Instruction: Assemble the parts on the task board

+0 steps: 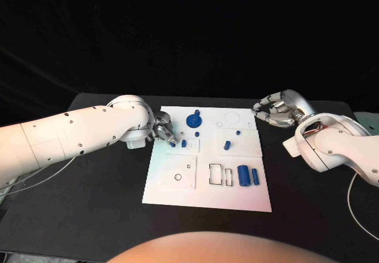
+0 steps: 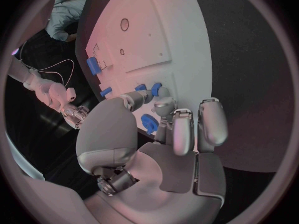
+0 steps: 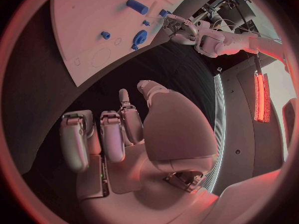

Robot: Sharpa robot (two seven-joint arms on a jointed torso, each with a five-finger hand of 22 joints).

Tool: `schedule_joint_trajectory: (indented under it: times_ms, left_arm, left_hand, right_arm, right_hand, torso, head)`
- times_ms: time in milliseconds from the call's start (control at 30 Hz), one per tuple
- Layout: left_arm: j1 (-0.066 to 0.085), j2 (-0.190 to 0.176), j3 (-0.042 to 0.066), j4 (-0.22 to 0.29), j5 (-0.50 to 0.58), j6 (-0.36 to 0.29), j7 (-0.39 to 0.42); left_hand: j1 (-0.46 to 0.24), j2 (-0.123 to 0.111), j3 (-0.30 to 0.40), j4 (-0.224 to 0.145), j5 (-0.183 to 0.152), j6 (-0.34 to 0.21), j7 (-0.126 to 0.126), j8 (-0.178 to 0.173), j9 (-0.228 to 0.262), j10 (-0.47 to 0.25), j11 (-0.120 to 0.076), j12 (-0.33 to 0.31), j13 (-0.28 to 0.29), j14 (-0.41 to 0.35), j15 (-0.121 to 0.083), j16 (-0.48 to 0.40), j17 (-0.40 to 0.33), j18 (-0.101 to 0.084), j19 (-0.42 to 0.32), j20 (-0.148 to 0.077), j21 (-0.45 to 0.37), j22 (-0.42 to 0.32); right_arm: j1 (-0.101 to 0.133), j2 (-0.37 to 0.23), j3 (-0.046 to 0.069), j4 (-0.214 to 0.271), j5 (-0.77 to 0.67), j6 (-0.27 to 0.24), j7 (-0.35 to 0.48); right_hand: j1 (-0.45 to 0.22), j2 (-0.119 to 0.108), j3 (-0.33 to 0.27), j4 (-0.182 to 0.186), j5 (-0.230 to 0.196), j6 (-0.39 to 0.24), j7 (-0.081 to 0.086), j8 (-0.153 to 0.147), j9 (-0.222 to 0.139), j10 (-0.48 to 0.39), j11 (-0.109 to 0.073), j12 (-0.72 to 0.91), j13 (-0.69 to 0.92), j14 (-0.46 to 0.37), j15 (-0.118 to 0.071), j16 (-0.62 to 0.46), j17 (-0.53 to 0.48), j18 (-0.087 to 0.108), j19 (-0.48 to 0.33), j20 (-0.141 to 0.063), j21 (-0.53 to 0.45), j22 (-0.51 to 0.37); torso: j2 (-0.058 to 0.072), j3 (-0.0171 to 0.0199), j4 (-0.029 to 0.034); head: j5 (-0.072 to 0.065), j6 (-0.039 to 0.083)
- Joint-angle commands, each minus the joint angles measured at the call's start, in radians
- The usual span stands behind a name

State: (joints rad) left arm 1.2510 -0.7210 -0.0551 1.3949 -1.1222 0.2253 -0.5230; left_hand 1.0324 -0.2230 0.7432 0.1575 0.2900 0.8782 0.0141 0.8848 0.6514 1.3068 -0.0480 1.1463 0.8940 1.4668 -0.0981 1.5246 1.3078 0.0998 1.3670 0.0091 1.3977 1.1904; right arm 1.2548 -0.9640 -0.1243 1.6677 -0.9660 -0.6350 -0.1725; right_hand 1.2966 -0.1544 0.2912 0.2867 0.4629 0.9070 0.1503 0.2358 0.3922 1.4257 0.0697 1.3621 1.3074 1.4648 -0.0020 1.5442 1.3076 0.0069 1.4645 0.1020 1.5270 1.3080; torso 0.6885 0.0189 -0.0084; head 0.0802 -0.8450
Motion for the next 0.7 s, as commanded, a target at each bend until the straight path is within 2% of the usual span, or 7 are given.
schedule_joint_trajectory:
  times_ms: [33, 267, 700]
  left_arm:
    - [-0.001, 0.004, 0.000, 0.001, 0.012, 0.023, 0.006]
    - [-0.001, 0.005, 0.000, -0.004, 0.012, 0.025, 0.006]
    - [-0.001, 0.003, 0.000, -0.011, 0.008, 0.008, 0.007]
  left_hand:
    - [-0.011, 0.000, -0.005, 0.001, -0.007, 0.008, 0.002, 0.002, 0.001, 0.005, -0.002, 0.002, -0.001, 0.078, -0.005, 0.005, 0.150, -0.021, 0.007, 0.002, 0.004, 0.001]
    - [-0.016, -0.001, -0.013, 0.007, -0.007, 0.009, 0.002, 0.001, 0.002, 0.005, -0.003, 0.001, -0.002, 0.078, -0.005, 0.005, 0.151, -0.021, 0.007, 0.002, 0.004, 0.001]
    - [-0.049, -0.003, -0.080, 0.052, -0.009, 0.015, 0.003, -0.002, 0.007, 0.003, -0.002, -0.002, -0.006, 0.077, -0.005, 0.005, 0.149, -0.021, 0.008, 0.001, 0.003, 0.004]
  right_arm:
    - [0.000, 0.001, 0.000, 0.001, -0.005, 0.003, 0.009]
    - [0.000, 0.001, 0.000, 0.000, -0.003, -0.004, 0.015]
    - [0.000, 0.000, 0.000, -0.001, 0.001, -0.009, 0.019]
  right_hand:
    - [-0.006, -0.006, 0.006, 0.001, 0.006, -0.007, 0.000, 0.003, -0.002, -0.003, -0.005, -0.004, 0.094, 0.090, -0.006, -0.005, 0.201, 0.006, 0.081, -0.005, -0.006, 0.234]
    - [-0.009, -0.007, 0.006, 0.002, 0.006, -0.007, 0.000, 0.004, -0.002, -0.002, -0.004, -0.003, 0.095, 0.090, -0.006, -0.005, 0.202, 0.006, 0.081, -0.005, -0.005, 0.234]
    - [-0.024, -0.011, 0.005, 0.004, 0.004, -0.009, 0.001, 0.004, -0.003, -0.005, -0.004, -0.008, 0.091, 0.089, -0.005, -0.007, 0.198, 0.008, 0.078, -0.005, -0.011, 0.231]
  torso:
    - [0.000, -0.0003, 0.0005]
    - [-0.001, -0.0006, 0.0005]
    - [0.000, -0.0004, -0.0012]
  head:
    - [0.000, 0.000]
    - [0.000, -0.002]
    - [0.000, 0.003]
